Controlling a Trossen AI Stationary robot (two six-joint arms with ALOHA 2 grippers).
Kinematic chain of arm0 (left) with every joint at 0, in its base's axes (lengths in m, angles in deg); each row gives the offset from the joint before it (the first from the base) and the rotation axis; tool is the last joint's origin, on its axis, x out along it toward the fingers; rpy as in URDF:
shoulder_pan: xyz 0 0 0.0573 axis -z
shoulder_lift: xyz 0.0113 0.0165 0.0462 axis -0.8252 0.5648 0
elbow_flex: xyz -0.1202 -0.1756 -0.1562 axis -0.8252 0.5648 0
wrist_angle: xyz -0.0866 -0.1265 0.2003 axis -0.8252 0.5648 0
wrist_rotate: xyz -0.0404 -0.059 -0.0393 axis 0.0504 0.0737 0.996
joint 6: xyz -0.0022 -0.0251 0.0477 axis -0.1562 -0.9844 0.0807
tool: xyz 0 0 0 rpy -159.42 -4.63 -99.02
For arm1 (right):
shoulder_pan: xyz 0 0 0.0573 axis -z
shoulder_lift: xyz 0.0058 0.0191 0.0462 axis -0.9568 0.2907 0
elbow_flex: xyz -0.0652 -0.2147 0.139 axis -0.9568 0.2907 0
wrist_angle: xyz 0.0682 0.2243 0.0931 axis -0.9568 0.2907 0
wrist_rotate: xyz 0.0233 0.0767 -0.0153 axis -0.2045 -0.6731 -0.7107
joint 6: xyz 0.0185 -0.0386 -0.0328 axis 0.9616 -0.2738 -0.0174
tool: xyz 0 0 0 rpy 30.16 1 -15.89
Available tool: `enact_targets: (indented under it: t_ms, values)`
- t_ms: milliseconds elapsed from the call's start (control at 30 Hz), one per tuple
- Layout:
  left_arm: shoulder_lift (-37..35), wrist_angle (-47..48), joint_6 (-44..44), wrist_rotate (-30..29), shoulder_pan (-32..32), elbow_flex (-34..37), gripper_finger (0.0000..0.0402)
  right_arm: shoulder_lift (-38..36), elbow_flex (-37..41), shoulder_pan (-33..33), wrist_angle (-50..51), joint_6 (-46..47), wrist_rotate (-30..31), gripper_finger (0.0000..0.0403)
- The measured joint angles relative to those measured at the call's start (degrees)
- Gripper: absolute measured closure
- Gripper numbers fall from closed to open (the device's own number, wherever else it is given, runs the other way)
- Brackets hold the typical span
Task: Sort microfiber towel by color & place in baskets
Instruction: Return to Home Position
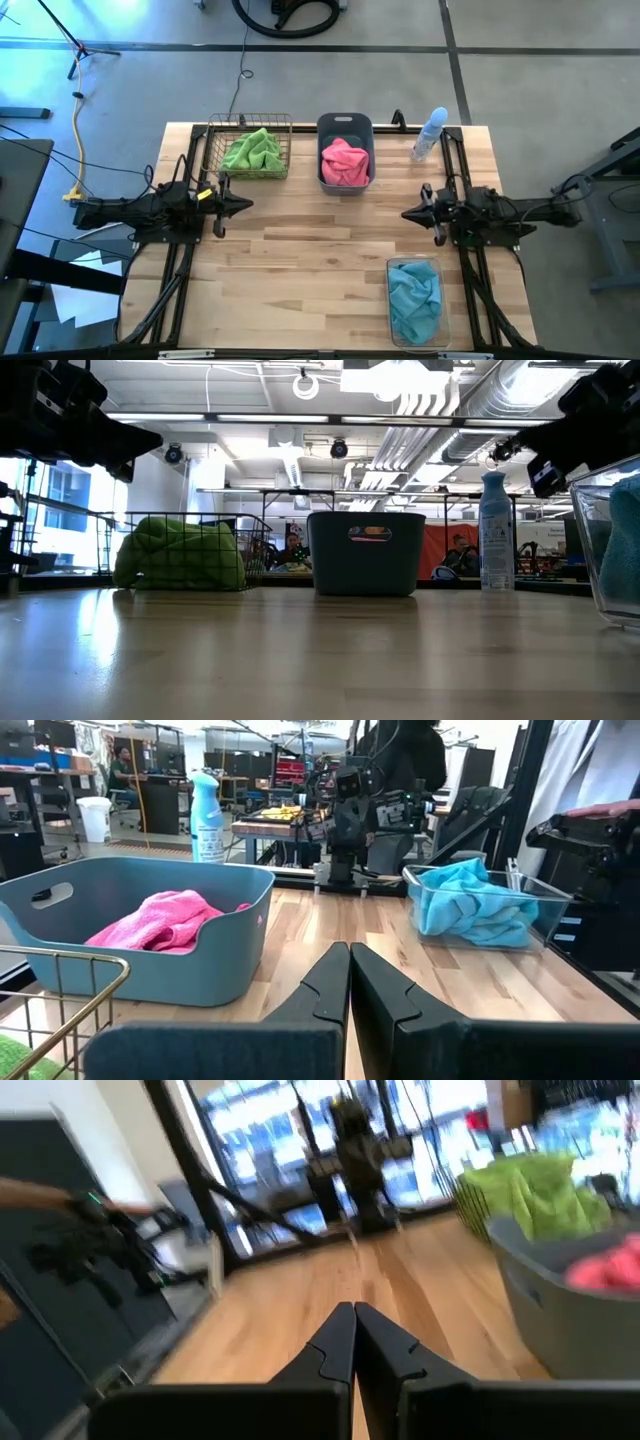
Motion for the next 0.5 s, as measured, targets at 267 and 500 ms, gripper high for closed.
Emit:
enact_targets:
  t_ms: [267, 500]
  values:
    - [0.0, 0.0, 0.0, 0.0, 0.1, 0.0, 0.0402, -1.1, 0.0, -0.2, -0.9, 0.0, 0.0, 0.0403]
    - [0.0, 0.0, 0.0, 0.0, 0.1, 0.0, 0.0401, -1.1, 0.1, -0.7, -0.4, 0.0, 0.0, 0.0402]
